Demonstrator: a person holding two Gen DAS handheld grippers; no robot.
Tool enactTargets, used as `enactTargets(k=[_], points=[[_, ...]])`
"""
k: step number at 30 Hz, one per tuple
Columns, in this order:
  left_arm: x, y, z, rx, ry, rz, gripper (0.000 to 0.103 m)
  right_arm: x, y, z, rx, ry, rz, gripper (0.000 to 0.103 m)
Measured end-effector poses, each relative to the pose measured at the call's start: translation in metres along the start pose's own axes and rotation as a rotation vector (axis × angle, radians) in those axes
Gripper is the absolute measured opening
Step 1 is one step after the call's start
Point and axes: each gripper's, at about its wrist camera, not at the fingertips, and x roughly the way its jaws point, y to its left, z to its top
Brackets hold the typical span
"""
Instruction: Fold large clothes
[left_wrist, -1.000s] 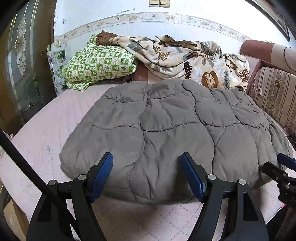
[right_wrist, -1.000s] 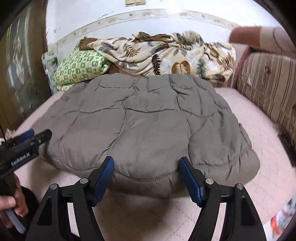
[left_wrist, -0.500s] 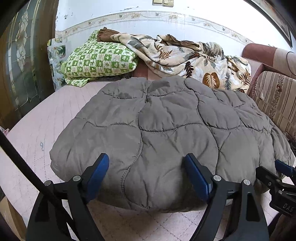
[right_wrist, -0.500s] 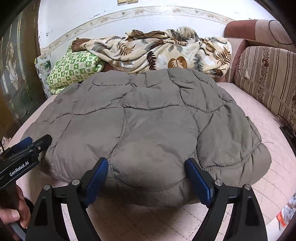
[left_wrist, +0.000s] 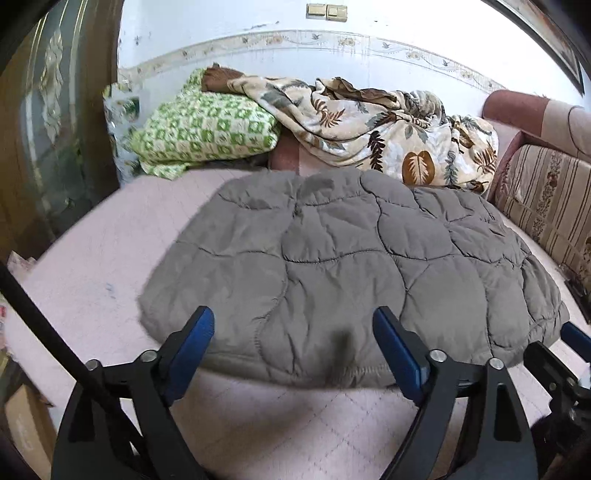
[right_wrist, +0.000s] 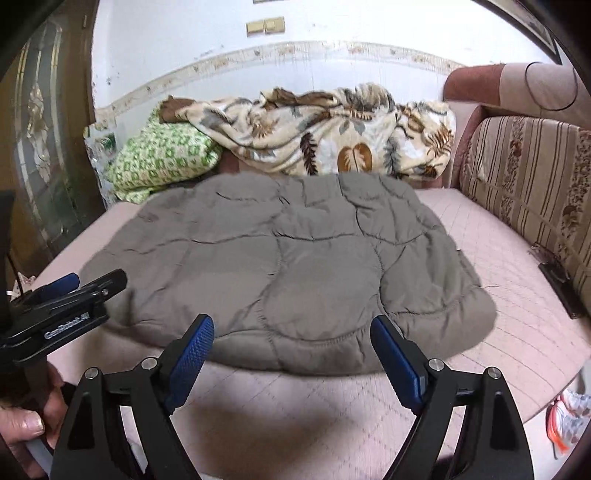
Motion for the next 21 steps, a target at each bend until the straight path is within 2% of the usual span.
enactTargets(k=[5, 11, 14, 18, 21], points=[[-0.028, -0.004, -0.004, 0.036, -0.019, -0.008, 0.091, -0.023, 0.001, 0.007, 0.021, -0.022, 0.009, 0.090], [-0.048, -0.003, -0.004, 0.041, -0.030, -0.061, 0.095, -0.034, 0.005, 0.010, 0.028, -0.041, 0.013, 0.090], [-0.051, -0.002, -0.002, 0.044, -0.036, -0.037, 0.095, -0.036, 0.007, 0.010, 0.025, -0.047, 0.012, 0.090], [-0.046, -0.009, -0.002, 0.093, 0.013, 0.047, 0.095, -0.039, 0.006, 0.010, 0.029, -0.051, 0.009, 0.090], [-0.043, -0.008, -0.005, 0.089, 0.034, 0.029, 0.095, -0.040, 0.006, 0.010, 0.025, -0.052, 0.008, 0.090]])
